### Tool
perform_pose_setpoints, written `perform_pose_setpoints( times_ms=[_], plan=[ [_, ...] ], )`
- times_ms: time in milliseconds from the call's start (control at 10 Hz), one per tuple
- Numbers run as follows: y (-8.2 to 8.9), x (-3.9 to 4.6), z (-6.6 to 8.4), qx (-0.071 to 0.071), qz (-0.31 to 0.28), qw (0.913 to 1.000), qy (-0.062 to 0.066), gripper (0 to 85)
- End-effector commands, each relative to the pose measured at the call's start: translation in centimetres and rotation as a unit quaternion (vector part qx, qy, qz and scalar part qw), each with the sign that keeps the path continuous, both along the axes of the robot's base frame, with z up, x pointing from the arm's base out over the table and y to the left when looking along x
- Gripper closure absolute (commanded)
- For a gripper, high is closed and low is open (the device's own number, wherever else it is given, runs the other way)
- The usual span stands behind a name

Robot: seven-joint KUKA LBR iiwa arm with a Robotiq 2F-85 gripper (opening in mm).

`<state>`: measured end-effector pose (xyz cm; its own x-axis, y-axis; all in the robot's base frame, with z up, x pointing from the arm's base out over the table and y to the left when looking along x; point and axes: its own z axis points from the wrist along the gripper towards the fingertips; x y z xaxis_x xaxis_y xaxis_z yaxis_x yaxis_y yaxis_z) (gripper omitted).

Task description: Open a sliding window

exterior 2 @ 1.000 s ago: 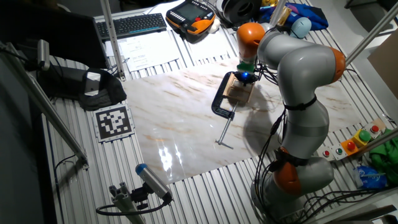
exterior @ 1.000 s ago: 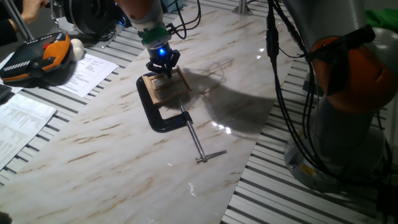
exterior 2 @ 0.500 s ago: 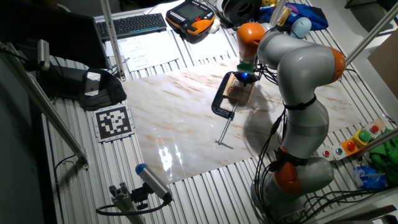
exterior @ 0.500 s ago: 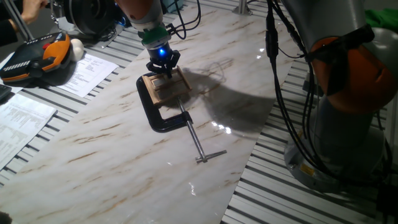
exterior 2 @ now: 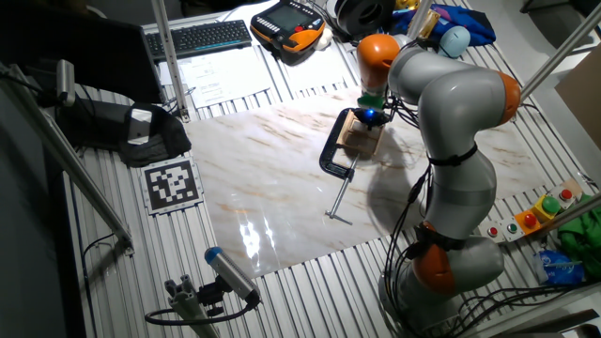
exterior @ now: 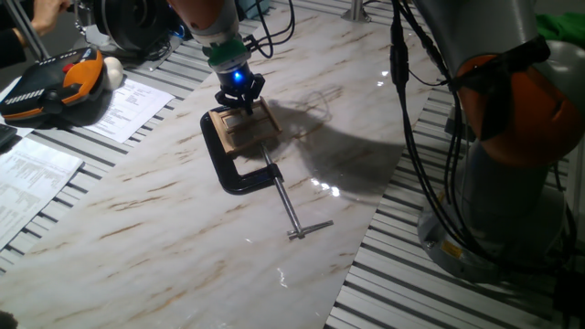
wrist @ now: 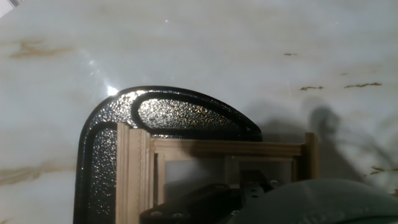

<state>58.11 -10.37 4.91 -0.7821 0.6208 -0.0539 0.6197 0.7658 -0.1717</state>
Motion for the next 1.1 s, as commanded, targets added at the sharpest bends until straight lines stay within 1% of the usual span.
perform_pose_setpoints(
  times_ms=[0,1000],
  plan=[
    [0.0,0.02,-0.01,0.001,0.0,1.0,0.0,85.0],
    [0.22,0.2,-0.14,0.009,0.001,1.0,0.002,85.0]
  ],
)
